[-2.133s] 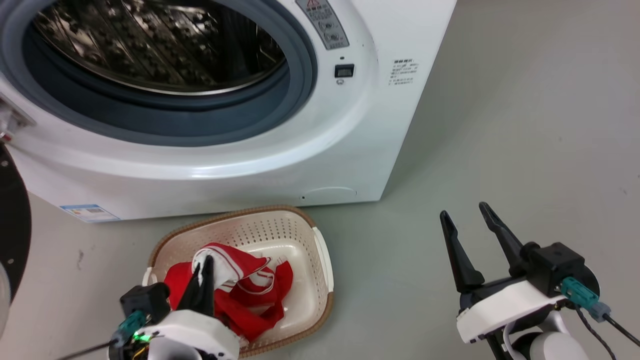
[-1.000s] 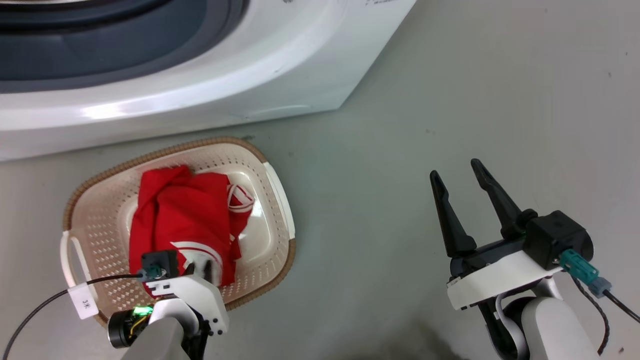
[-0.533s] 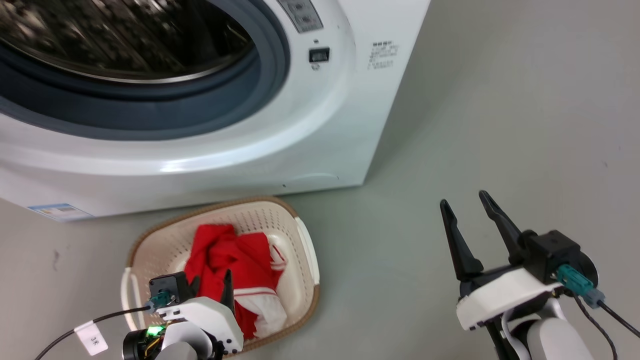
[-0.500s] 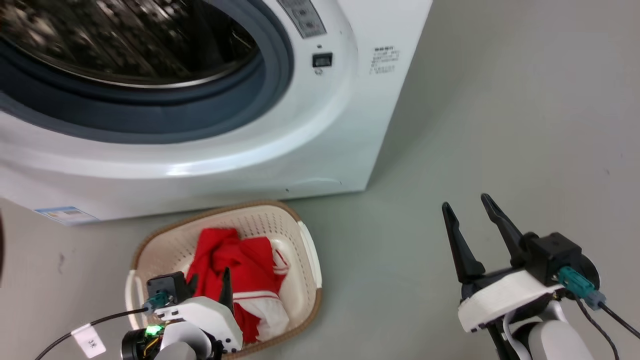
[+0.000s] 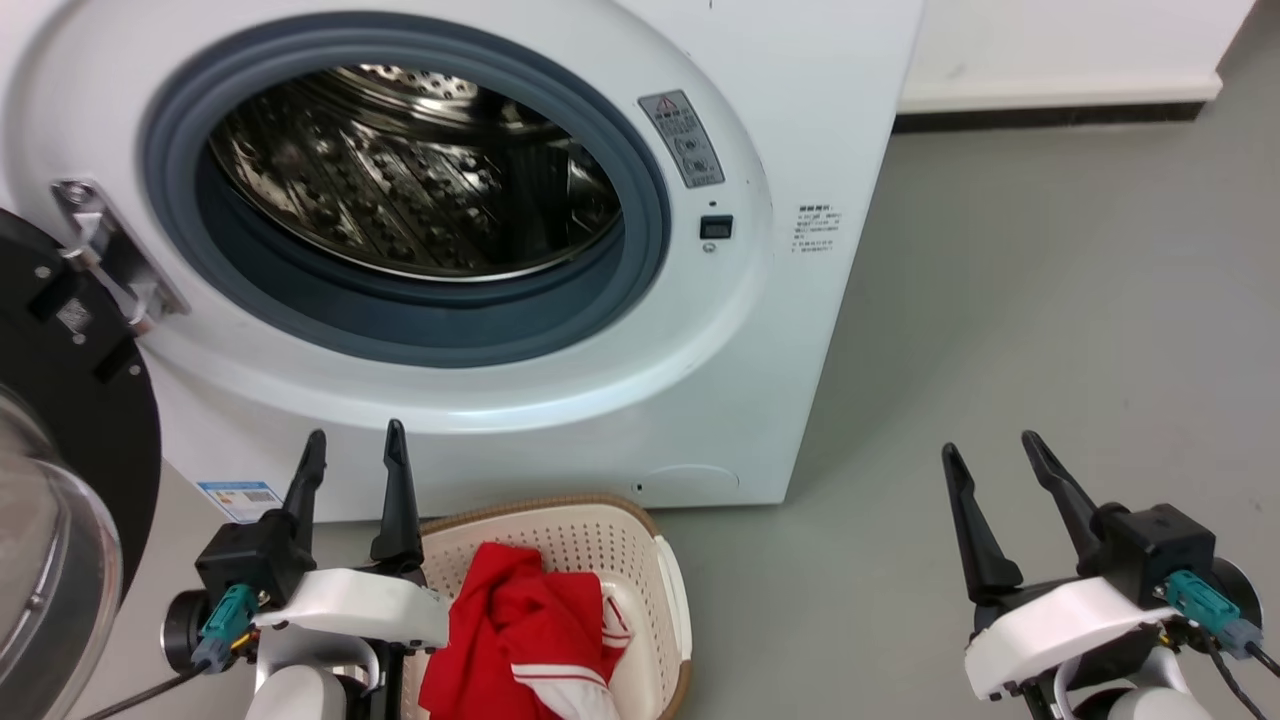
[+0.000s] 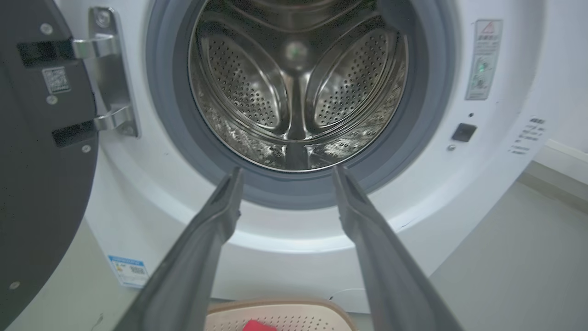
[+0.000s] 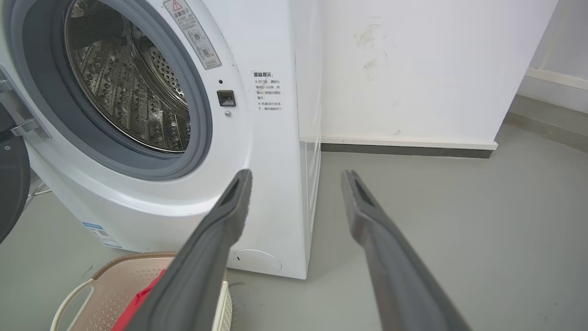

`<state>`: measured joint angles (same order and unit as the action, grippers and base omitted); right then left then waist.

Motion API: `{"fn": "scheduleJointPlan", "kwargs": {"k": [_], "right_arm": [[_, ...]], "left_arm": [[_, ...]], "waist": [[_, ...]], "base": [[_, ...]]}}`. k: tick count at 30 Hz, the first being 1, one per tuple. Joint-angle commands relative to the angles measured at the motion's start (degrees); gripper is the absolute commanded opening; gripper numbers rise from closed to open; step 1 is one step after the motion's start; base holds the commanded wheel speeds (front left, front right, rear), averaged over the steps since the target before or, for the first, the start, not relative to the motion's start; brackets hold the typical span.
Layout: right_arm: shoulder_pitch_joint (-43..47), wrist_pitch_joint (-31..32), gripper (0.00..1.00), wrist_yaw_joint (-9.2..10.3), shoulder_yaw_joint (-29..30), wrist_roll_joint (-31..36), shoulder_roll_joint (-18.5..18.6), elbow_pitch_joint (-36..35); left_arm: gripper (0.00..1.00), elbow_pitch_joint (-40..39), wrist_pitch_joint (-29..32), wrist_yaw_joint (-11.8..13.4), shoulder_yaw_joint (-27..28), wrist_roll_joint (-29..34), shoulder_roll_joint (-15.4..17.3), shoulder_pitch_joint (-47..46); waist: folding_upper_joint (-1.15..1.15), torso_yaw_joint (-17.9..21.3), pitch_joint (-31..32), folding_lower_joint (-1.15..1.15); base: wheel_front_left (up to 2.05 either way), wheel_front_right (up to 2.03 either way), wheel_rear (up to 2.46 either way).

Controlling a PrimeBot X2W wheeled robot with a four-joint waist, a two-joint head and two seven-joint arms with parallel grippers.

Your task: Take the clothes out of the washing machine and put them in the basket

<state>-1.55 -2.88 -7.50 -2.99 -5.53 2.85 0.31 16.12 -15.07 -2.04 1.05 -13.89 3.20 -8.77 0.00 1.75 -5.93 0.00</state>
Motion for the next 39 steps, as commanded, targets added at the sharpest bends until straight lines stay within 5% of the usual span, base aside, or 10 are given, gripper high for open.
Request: {"fn": "scheduleJointPlan", "kwargs": {"k": [1,10,35,36,39], "right_arm": [[1.3,0.4,1.0,0.03,0.7,0.3,0.1,-0.6],[5.4,2.2,1.0,0.02,2.5,1.4,0.1,-3.6],[7.8,3.1,1.0,0.02,1.5,0.6,0.1,-4.4],[7.4,3.2,0.0,-0.01,1.6,0.6,0.0,-4.0],[7.8,2.9,0.0,-0.01,1.3,-0.7,0.0,-3.2]], "left_arm": [[1.0,-3.6,-0.1,-0.3,-0.1,1.4,-0.2,1.7],[1.0,-15.9,-0.1,-0.5,-2.5,7.2,0.1,9.8],[1.0,-18.0,1.5,1.3,-3.8,7.3,1.0,14.3],[0.0,-17.7,1.5,1.1,-3.9,7.4,0.7,14.3],[0.0,-16.6,1.8,1.0,-3.9,6.0,0.6,14.4]], "waist": [[0.0,-0.9,2.2,0.0],[0.0,-0.4,7.4,0.0],[0.0,-0.5,8.4,0.0],[0.0,-0.5,8.4,0.0],[0.0,-0.5,8.4,0.0]], "base": [[0.0,0.0,0.0],[0.0,0.0,0.0],[0.0,0.0,0.0],[0.0,0.0,0.0],[0.0,0.0,0.0]]}}
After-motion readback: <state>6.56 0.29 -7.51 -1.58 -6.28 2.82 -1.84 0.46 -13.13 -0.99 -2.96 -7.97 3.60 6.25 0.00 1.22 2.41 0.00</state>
